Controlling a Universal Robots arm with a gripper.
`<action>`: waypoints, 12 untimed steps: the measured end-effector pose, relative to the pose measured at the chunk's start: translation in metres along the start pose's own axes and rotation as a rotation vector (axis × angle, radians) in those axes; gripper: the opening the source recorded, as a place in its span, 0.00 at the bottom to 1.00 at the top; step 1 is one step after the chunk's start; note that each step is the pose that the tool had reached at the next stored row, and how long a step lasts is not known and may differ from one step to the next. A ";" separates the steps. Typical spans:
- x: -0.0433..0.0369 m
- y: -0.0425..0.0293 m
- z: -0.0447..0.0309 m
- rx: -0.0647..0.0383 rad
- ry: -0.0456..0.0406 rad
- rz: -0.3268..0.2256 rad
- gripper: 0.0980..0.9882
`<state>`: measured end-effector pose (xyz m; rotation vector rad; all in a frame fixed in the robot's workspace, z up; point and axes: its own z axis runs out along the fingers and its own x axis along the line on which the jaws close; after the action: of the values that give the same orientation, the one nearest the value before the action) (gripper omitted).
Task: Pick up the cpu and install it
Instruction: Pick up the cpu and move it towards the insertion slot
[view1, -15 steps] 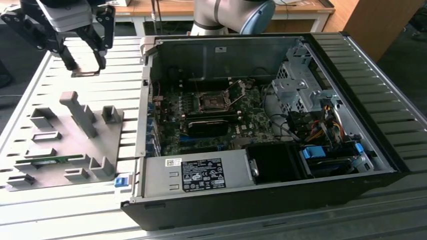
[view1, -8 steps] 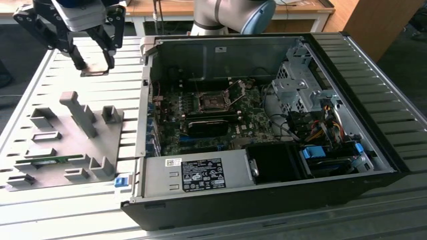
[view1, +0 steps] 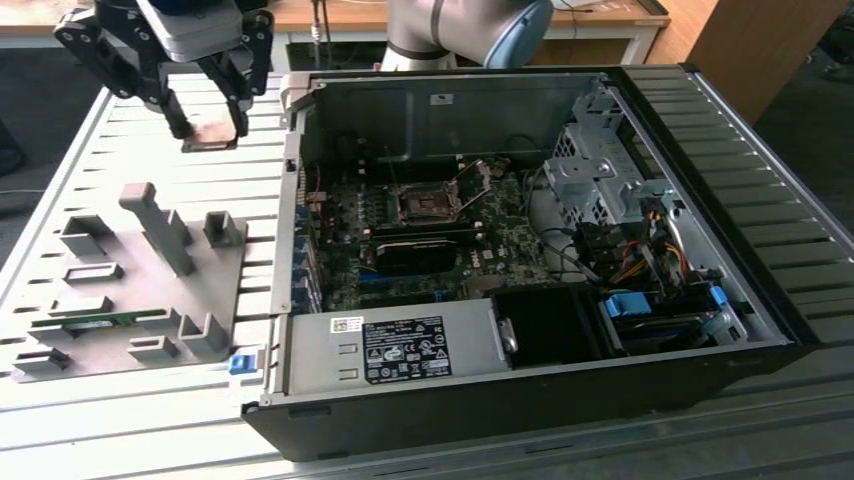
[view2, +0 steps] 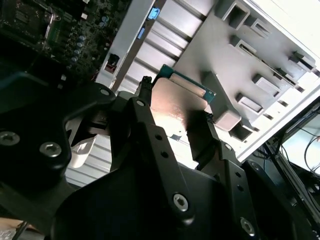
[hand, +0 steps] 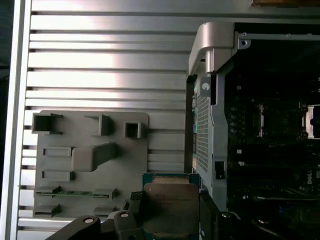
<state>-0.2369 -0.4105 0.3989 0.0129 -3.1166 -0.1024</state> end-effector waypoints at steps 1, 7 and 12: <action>-0.0022 0.0001 0.0000 0.000 0.0000 0.000 0.49; -0.0177 0.0021 -0.0002 0.000 0.0000 0.000 0.49; -0.0307 0.0027 -0.0004 0.000 -0.0001 0.000 0.49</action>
<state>-0.2062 -0.4076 0.3987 0.0129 -3.1166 -0.1025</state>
